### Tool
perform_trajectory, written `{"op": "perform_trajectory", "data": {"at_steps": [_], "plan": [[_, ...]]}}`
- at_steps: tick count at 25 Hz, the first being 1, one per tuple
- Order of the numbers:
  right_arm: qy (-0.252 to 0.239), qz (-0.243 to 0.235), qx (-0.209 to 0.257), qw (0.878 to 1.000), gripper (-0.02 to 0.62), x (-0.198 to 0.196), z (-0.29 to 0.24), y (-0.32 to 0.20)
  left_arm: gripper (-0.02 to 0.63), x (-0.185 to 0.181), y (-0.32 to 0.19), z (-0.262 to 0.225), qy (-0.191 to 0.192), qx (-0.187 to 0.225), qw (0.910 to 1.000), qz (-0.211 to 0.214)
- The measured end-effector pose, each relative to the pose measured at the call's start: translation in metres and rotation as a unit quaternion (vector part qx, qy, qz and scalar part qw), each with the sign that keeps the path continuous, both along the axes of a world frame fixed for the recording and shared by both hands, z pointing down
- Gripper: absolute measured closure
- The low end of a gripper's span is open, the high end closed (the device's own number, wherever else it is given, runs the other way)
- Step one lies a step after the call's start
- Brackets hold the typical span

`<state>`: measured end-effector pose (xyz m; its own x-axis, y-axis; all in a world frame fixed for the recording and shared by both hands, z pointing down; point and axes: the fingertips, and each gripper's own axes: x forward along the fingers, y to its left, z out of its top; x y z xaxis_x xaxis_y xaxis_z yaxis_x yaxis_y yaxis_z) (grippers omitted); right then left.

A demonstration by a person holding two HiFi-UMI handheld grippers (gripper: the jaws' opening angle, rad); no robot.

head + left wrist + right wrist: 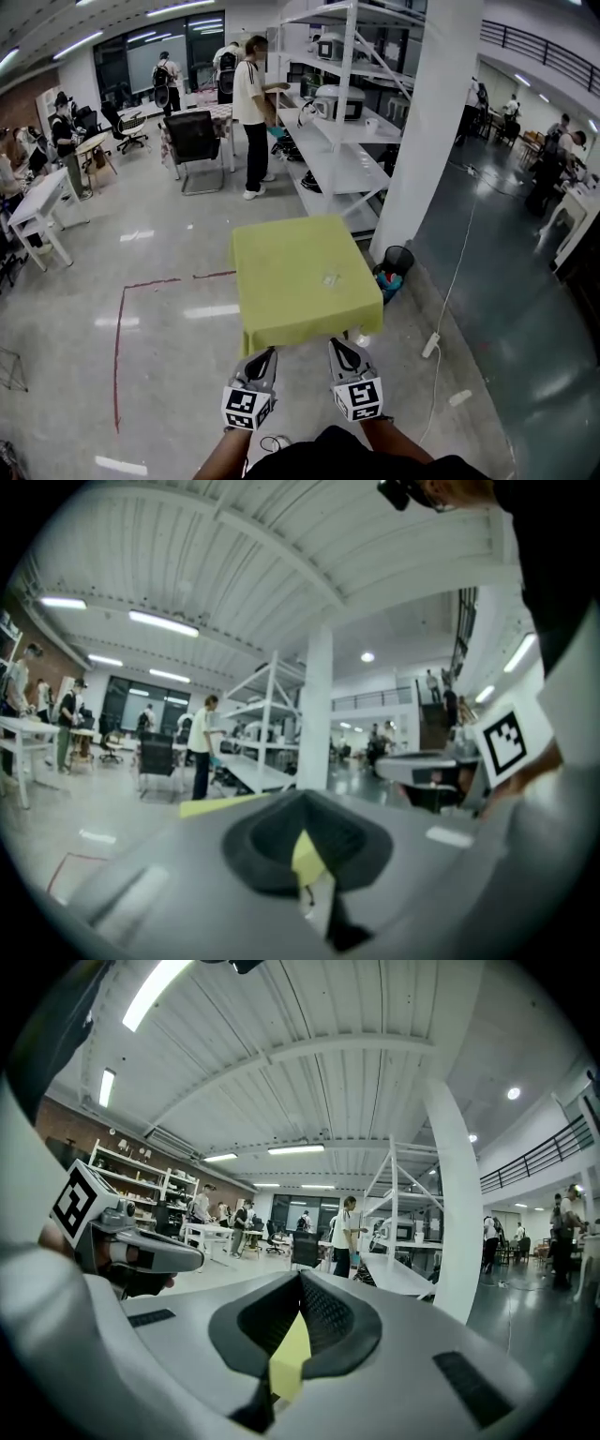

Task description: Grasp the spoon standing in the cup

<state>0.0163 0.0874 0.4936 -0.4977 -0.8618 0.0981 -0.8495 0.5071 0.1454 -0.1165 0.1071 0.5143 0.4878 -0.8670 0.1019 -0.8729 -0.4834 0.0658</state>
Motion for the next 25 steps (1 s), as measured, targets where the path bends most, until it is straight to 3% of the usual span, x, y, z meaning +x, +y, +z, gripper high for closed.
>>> {"op": "perform_trajectory", "data": {"at_steps": [11,25], "plan": [[-0.015,0.009,0.005,1.0,0.589,0.018,-0.006,-0.058,0.598,0.028,-0.049,-0.003,-0.011,0.001,0.9997,0.021],[-0.018,-0.037,0.012,0.999,0.589,0.058,-0.005,-0.156,0.598,0.079,-0.144,-0.003,-0.021,0.001,0.9997,-0.009]]}}
